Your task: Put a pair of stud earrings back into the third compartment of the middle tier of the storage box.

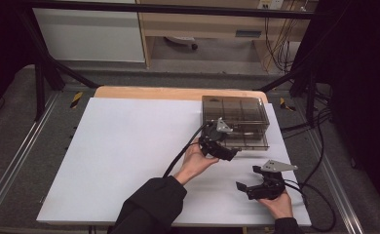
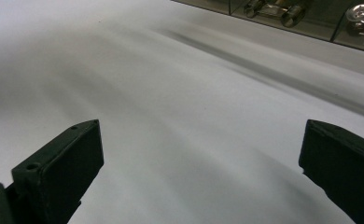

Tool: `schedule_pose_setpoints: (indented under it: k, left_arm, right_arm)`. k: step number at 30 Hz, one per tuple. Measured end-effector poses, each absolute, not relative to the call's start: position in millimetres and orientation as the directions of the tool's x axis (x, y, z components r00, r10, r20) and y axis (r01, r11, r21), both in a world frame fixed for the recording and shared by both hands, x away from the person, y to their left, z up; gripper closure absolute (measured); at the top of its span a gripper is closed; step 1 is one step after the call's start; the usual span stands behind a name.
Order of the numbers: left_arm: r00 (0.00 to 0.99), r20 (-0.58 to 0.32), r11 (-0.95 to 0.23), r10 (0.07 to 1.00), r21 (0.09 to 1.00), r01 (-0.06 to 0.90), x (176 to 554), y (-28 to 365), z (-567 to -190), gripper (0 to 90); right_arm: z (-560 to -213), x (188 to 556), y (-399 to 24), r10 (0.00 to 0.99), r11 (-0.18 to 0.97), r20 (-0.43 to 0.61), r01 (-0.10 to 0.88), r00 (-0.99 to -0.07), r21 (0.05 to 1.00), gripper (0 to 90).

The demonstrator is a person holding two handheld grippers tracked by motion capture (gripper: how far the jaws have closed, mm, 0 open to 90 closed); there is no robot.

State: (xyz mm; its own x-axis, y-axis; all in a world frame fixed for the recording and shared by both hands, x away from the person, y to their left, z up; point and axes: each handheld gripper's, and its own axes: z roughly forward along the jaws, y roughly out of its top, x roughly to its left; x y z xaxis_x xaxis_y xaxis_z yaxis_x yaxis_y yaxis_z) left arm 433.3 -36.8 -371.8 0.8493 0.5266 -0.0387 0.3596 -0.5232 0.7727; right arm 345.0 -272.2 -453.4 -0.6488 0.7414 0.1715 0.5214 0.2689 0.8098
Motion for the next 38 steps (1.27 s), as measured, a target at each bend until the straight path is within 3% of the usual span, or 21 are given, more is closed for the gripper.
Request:
schedule_pose_setpoints:
  k: [4, 10, 38]
  left_arm:
    - [0.838, -0.036, -0.518, 0.544, 0.771, 0.37, 428, -13, -378, 15.5]
    - [0.813, -0.041, -0.494, 0.58, 0.776, 0.391, 420, 23, -384, 12.3]
    - [0.691, -0.078, -0.392, 0.718, 0.776, 0.494, 363, 201, -436, 9.8]
  right_arm:
    - [-453, 345, -272, 0.743, 0.27, 0.172, 0.524, -0.647, 0.808, 0.5]
    - [-454, 345, -272, 0.745, 0.274, 0.169, 0.527, -0.646, 0.804, 0.5]
    - [-454, 345, -272, 0.753, 0.269, 0.17, 0.533, -0.636, 0.802, 0.5]
